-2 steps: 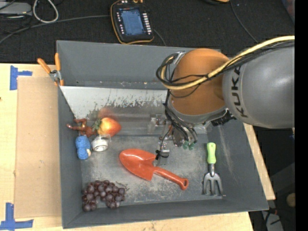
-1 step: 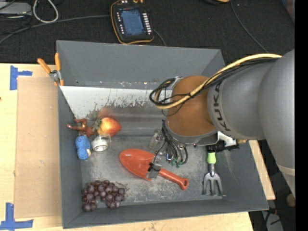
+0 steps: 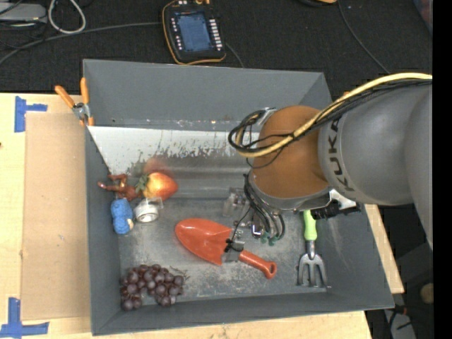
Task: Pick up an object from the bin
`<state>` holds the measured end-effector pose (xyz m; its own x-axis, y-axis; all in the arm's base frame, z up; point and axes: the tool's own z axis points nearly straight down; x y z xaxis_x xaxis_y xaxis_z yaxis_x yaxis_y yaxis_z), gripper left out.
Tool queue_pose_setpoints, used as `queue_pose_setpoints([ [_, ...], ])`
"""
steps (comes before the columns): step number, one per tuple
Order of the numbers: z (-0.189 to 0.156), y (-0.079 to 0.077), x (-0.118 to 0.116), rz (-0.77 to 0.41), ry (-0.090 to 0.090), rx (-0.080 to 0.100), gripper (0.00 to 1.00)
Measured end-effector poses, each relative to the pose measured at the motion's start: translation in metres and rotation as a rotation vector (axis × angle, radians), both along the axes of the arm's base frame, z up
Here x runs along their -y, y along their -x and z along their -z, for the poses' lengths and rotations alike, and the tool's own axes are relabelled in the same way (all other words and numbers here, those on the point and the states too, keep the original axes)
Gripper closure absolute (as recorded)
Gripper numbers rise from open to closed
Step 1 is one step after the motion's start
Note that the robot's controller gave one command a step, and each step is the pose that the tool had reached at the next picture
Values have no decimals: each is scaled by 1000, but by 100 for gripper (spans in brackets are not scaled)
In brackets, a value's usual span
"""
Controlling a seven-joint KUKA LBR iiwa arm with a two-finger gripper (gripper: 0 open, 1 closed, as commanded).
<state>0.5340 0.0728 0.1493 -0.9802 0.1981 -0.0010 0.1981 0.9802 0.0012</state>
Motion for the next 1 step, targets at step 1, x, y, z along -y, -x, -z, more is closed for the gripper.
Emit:
queue_pose_setpoints([
  [1, 48, 25, -10, 137, 2, -16, 0],
])
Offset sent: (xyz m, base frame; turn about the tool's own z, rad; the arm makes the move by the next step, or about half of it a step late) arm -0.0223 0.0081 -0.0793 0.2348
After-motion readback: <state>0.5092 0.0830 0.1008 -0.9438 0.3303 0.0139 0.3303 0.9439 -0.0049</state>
